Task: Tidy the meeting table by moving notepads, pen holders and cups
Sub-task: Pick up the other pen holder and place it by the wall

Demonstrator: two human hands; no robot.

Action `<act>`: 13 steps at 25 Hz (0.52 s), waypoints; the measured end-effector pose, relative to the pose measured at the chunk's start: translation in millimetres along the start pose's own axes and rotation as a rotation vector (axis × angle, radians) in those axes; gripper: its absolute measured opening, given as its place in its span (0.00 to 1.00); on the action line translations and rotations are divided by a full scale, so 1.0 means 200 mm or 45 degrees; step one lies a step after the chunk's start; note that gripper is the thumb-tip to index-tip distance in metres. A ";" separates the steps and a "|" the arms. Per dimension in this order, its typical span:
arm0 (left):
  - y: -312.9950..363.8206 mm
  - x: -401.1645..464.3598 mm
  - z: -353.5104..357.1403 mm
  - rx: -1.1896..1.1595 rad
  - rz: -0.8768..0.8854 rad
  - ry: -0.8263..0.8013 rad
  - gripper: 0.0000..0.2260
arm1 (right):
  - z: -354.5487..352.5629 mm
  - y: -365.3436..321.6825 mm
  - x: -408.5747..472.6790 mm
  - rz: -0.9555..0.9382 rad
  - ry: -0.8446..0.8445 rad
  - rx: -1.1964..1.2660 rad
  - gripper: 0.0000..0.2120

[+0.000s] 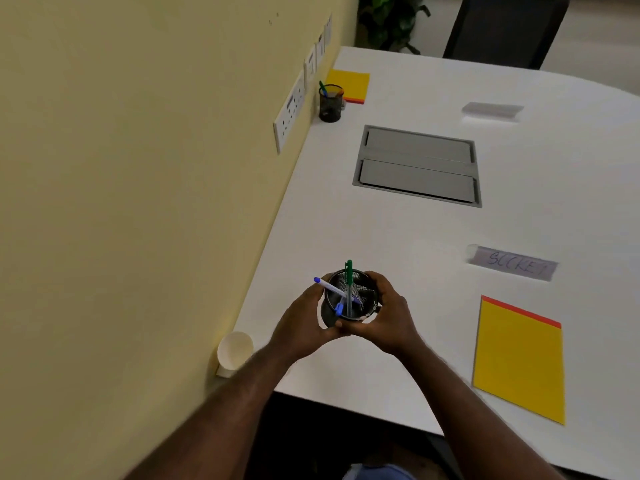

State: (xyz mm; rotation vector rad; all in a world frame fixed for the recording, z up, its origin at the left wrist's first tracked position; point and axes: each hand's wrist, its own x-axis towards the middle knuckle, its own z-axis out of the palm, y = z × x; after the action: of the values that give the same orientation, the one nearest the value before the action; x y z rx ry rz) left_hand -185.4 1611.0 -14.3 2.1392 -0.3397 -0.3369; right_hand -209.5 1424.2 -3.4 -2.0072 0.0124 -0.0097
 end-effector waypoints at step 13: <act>-0.60 0.73 -0.13 0.533 -0.466 -0.156 0.43 | 0.04 0.39 0.96 0.142 0.172 -0.012 0.38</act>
State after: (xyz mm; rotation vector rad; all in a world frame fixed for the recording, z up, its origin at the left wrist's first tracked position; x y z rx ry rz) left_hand -27.0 1643.1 -116.5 2.6022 -0.0862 -0.6553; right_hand -18.6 1395.2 -77.2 -2.0093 0.2113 -0.0737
